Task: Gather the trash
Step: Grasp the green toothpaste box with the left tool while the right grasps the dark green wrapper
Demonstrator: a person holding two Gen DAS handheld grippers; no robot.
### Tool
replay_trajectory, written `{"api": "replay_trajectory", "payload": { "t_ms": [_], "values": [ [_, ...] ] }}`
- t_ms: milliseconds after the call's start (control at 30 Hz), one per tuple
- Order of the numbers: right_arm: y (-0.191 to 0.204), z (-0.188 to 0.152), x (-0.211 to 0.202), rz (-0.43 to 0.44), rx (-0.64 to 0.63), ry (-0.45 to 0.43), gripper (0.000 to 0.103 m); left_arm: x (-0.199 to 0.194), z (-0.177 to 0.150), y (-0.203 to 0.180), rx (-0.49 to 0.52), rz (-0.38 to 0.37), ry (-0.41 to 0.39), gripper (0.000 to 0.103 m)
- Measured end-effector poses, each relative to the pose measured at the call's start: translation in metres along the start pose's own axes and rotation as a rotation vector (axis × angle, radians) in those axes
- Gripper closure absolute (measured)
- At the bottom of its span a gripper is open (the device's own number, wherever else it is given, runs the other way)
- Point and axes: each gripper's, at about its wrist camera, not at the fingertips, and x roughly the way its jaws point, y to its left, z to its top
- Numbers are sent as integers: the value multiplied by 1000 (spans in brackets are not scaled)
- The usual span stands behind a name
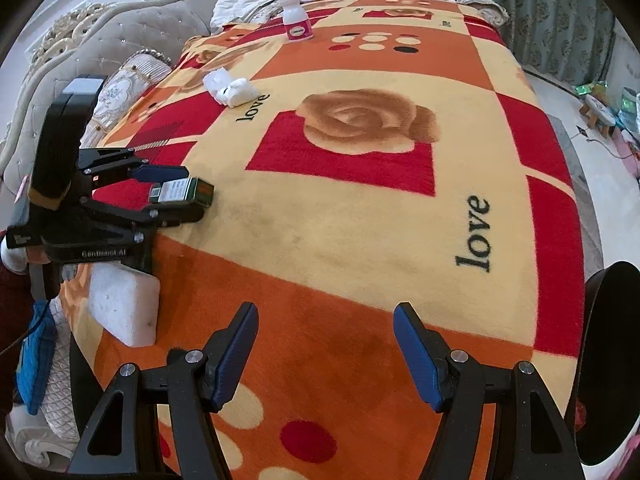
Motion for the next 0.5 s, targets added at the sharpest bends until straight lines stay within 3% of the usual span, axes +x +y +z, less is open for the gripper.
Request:
{"api": "replay_trajectory", "payload": {
  "t_ms": [233, 500],
  "values": [
    [28, 5, 0, 89, -32, 2, 36, -31, -7, 30, -201, 6, -50, 77],
    [90, 3, 9, 189, -117, 23, 30, -65, -45, 52, -315, 60, -88, 78]
  ]
}}
